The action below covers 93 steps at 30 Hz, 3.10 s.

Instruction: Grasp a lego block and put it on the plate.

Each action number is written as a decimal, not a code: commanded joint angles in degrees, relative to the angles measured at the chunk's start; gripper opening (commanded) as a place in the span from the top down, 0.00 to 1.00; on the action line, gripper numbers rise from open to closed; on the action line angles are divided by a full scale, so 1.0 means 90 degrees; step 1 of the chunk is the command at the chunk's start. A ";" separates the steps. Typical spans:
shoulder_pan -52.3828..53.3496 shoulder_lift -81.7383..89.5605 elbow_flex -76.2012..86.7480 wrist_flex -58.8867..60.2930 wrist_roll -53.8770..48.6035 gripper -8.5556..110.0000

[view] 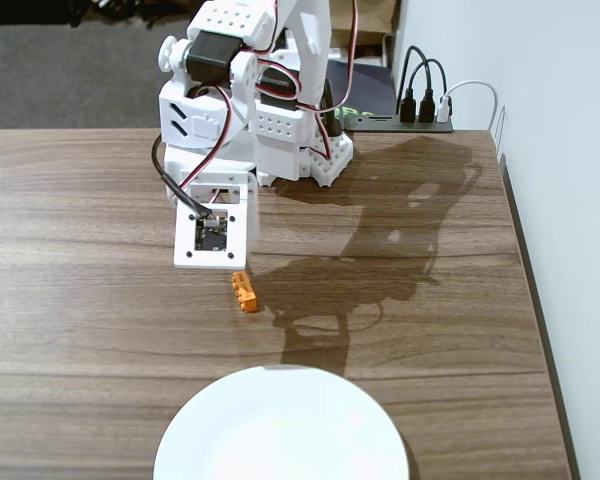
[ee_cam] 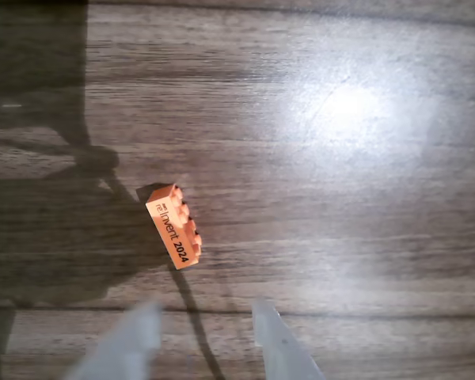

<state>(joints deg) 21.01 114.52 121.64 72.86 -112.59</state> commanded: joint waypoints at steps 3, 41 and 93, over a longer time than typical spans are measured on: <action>-0.0020 -0.0078 -0.0205 -0.0186 -0.0049 0.73; -0.0391 -0.1016 0.1143 -0.2158 0.0156 0.75; -0.1719 -0.0742 -0.0625 -0.3516 0.3184 0.88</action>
<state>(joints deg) 6.86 108.46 120.85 40.52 -85.17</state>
